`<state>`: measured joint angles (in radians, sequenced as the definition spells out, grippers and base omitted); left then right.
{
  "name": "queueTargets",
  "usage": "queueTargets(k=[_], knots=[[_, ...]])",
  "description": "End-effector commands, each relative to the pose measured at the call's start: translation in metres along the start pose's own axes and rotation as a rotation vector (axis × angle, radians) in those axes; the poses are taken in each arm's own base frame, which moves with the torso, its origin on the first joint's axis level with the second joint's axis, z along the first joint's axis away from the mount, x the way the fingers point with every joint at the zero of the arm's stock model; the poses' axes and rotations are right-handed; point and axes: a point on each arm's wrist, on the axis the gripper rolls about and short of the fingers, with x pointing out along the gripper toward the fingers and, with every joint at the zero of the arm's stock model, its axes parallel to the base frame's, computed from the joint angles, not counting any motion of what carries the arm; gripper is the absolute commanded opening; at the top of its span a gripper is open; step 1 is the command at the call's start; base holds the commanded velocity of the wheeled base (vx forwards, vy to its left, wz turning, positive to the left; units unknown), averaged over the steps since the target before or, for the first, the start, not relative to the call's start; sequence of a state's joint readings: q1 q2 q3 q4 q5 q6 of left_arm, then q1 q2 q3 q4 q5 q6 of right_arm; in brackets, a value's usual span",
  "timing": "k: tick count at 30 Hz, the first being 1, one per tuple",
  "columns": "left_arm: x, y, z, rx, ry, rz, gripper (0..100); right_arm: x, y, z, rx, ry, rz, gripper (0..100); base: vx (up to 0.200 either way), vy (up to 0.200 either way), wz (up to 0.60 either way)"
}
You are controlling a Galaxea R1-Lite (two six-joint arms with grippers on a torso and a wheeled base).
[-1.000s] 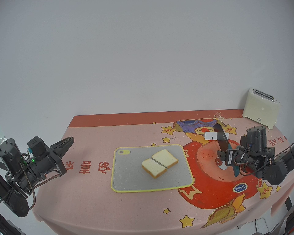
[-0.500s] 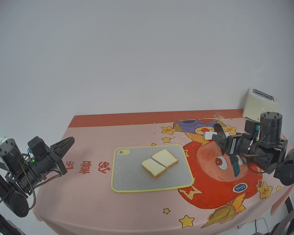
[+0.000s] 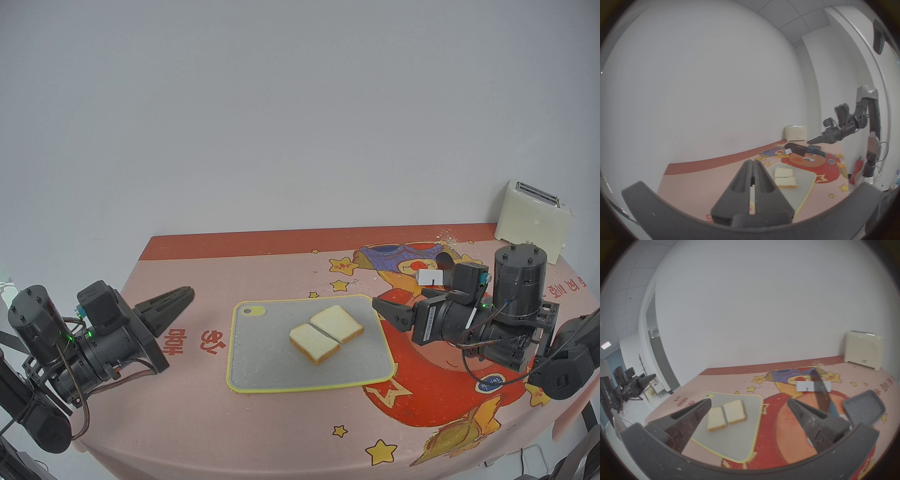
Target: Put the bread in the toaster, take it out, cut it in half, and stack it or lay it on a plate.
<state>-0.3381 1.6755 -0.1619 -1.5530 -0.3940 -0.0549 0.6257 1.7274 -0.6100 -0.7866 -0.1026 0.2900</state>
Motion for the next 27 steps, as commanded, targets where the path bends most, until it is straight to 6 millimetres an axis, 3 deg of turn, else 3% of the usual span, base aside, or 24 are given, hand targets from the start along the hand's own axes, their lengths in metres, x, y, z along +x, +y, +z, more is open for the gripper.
queueTargets(k=[1, 7, 12, 18, 27], knots=[[0.019, -0.017, -0.014, -0.074, 0.049, -0.089, 0, 0.019, 0.006, 0.004, 0.005, 0.012, 0.029, 0, 0.0, 0.0, 0.0], [0.039, -0.023, -0.05, -0.175, 0.185, -0.109, 0, 0.037, -0.001, -0.013, 0.037, 0.067, -0.007, 0, 0.0, 0.0, 0.0], [0.058, -0.023, -0.04, -0.222, 0.125, -0.085, 0, 0.038, 0.0, -0.014, 0.044, 0.073, -0.014, 0, 0.0, 0.0, 0.0], [0.061, -0.024, -0.057, -0.277, 0.358, -0.023, 0, 0.036, 0.007, -0.014, 0.035, 0.056, -0.032, 0, 0.0, 0.0, 0.0], [0.094, -0.015, -0.04, -0.267, 0.39, 0.057, 0, 0.04, 0.018, -0.01, 0.11, 0.043, -0.02, 0, 0.0, 0.0, 0.0]])
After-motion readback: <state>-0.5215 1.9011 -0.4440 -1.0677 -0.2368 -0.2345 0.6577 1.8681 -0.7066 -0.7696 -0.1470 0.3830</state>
